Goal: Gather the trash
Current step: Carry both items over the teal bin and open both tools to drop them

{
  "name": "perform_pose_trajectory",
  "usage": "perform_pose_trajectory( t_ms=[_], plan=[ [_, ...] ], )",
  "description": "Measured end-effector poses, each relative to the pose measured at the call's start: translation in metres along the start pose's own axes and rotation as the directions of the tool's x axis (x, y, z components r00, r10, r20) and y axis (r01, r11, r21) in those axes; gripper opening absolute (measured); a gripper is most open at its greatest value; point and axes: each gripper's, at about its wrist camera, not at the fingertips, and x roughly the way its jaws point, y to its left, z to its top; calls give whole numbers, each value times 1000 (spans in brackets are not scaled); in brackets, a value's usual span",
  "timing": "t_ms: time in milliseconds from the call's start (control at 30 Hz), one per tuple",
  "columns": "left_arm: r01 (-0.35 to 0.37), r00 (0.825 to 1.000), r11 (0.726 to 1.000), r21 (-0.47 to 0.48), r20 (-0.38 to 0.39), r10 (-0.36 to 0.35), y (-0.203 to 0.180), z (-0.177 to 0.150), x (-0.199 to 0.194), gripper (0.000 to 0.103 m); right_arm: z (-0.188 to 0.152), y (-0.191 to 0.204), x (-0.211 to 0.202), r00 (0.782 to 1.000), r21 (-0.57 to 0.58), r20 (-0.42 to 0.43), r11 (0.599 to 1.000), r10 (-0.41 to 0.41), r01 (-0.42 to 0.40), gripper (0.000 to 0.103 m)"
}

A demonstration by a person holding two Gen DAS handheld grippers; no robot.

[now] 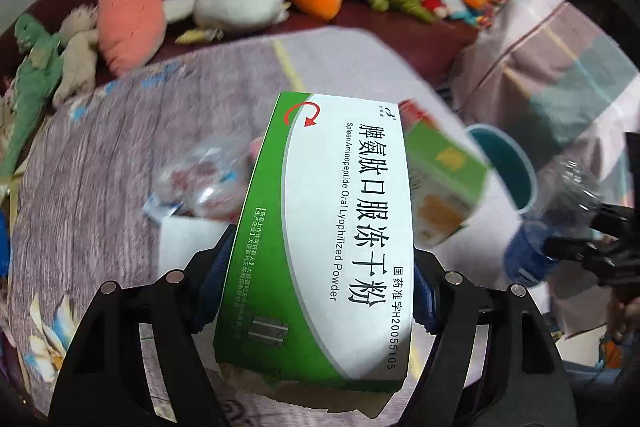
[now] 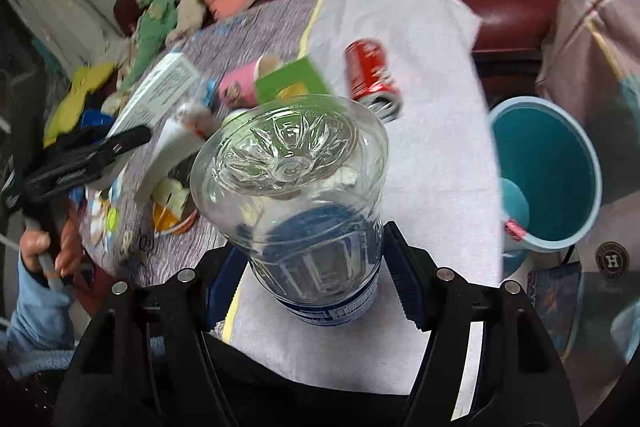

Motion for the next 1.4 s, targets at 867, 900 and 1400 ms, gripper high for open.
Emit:
perform_pose_trajectory(
  t_ms=[867,900,1400],
  plan=[
    [208,968,943,260,-195,-160,-277,92,136,75,12,-253,-73,964,439,199,895,-179,75,64],
    [206,966,939,275,-212,-150,-285,93,146,75,12,-258,-71,964,446,197,892,-179,74,64],
    [203,937,931,304,-335,-96,-325,93,239,84,15,-296,-52,971,484,164,872,-171,72,64]
  ],
)
